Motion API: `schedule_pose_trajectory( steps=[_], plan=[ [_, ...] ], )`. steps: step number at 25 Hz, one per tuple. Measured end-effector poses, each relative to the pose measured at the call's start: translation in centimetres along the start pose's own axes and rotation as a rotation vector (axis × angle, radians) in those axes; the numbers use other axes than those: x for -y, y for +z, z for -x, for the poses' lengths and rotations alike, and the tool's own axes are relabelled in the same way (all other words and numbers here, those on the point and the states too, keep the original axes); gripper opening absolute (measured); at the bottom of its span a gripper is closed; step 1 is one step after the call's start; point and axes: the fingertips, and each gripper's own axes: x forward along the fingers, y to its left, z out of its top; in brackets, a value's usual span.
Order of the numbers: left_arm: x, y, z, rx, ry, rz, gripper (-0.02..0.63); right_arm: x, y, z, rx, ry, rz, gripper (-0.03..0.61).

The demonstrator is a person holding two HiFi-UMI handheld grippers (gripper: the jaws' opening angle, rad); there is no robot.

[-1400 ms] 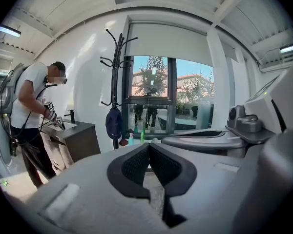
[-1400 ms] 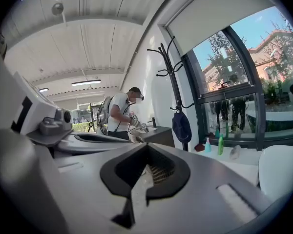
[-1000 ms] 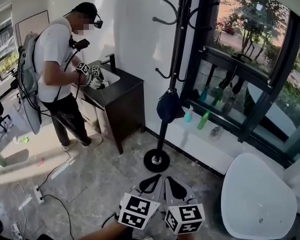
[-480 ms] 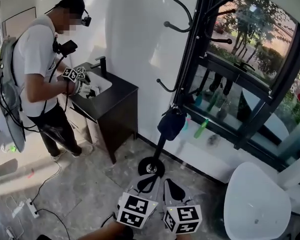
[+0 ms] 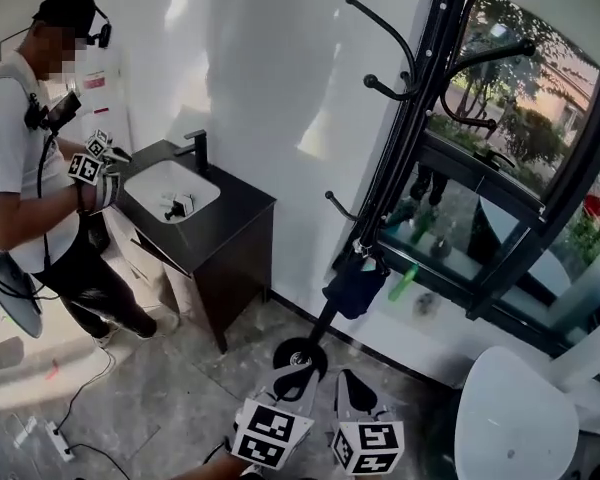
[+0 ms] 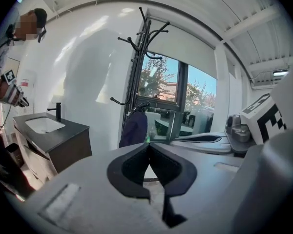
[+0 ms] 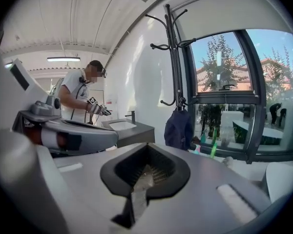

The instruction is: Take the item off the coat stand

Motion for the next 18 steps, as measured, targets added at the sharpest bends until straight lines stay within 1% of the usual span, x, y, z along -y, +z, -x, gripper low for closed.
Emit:
schedule_pose_trajectory(
  steps=[8,13,15,18],
  plan=[
    [-2.4,0.2,-2.7,-0.005,-0.003,-0.005,0.002,2.7,0.6,-3.6,0.023,-0.064,0.017,0.005],
    [-3.2,0.4,-5.0,-0.011,0.008,-0.002,0.002,5.1,0.8,-5.8,0.022,-0.077,0.023,0.005],
    [-3.6,0.7,-5.9,-0.013,0.015,-0.004,0.002,5.7,0.9,-6.9,0.019,-0.072,0.030,0.043],
    [-4.3,1.0,-7.5,-0.020,0.025,-0.004,0.002,6.8,1.0,-8.5,0.014,-0.077,0.045,0.048]
  ],
)
